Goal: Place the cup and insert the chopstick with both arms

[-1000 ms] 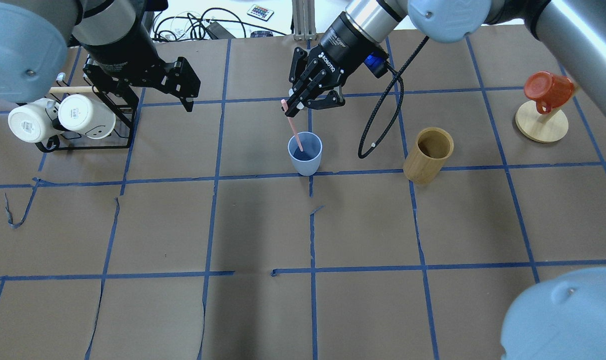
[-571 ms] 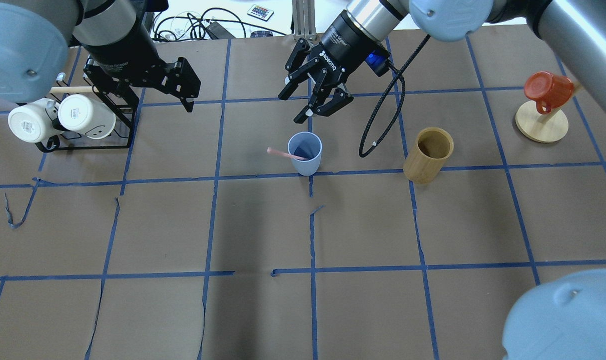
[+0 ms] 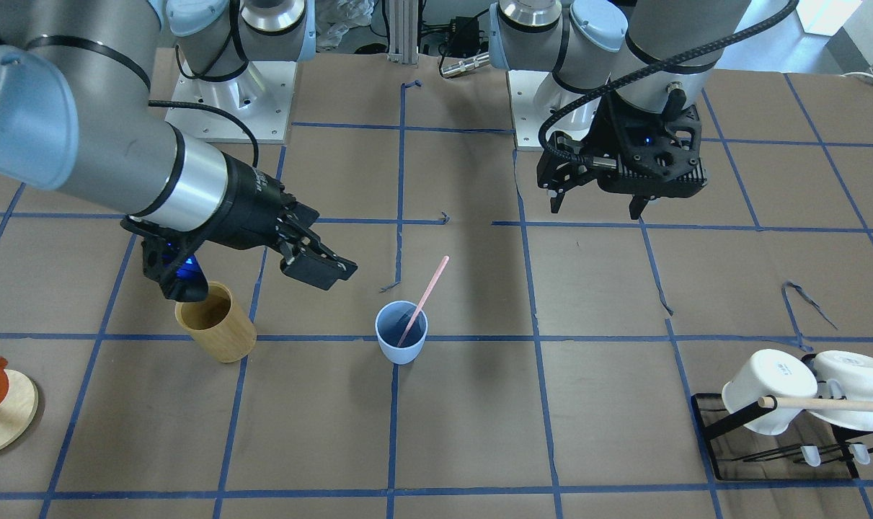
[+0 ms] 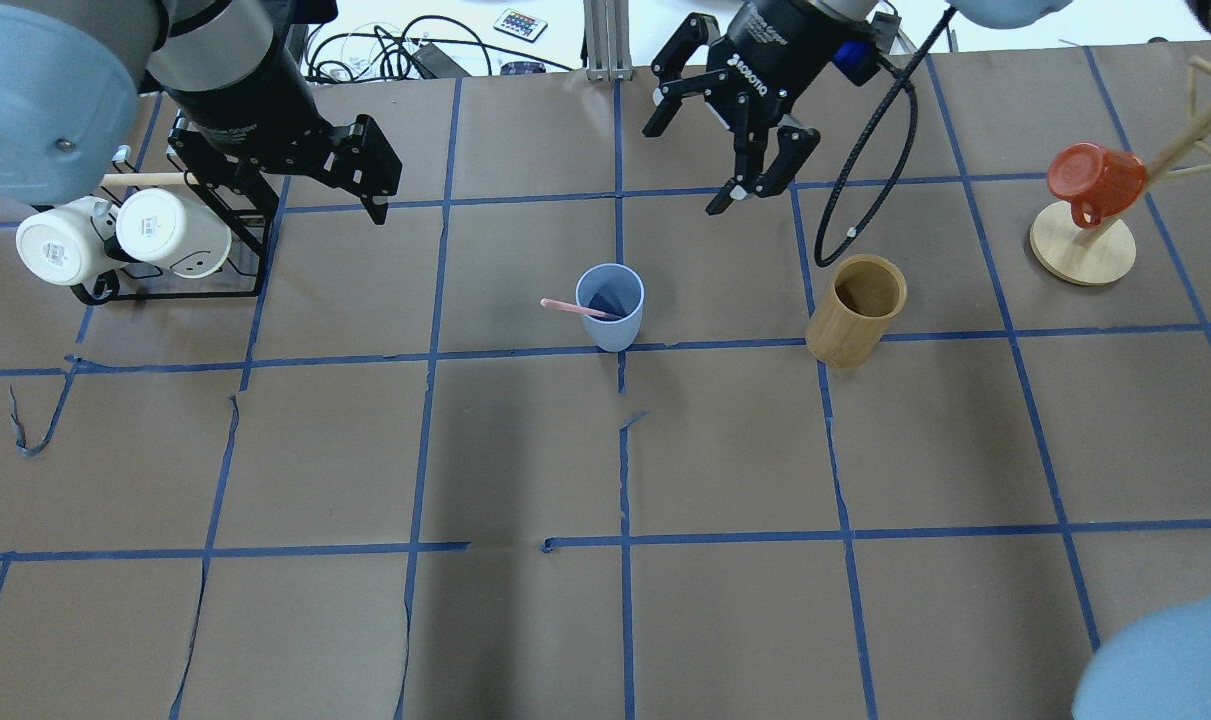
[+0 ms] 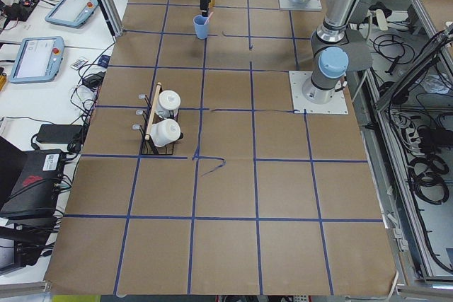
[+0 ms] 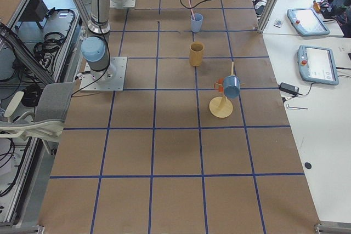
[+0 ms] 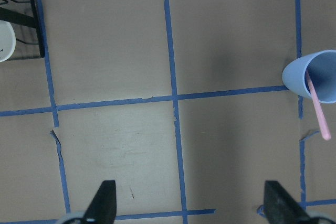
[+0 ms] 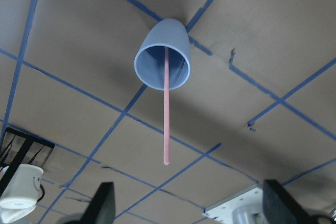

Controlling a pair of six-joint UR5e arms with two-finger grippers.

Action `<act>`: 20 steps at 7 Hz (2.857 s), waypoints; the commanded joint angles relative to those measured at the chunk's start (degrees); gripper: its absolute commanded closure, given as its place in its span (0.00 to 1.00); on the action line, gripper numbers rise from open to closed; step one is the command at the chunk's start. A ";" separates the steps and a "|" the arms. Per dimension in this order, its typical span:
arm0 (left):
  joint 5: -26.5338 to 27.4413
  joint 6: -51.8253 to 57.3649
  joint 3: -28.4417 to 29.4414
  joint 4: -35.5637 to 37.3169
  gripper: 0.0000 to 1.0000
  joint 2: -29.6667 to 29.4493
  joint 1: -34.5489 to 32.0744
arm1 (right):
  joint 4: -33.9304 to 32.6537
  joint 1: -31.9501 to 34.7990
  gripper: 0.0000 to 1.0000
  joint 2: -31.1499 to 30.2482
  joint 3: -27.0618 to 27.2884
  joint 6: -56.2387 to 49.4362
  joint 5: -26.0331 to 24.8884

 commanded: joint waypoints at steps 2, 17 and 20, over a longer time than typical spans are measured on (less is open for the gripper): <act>0.00 0.00 0.06 0.09 0.00 -0.12 0.04 | 4.53 -3.06 0.00 -5.01 0.73 -26.13 -18.84; 0.00 0.00 0.06 0.88 0.00 -0.12 -0.05 | -6.98 -3.25 0.00 -19.44 15.76 -46.94 -29.10; 0.00 0.00 -0.12 0.88 0.00 0.06 -0.05 | -6.90 -3.33 0.00 -19.36 15.76 -46.94 -29.19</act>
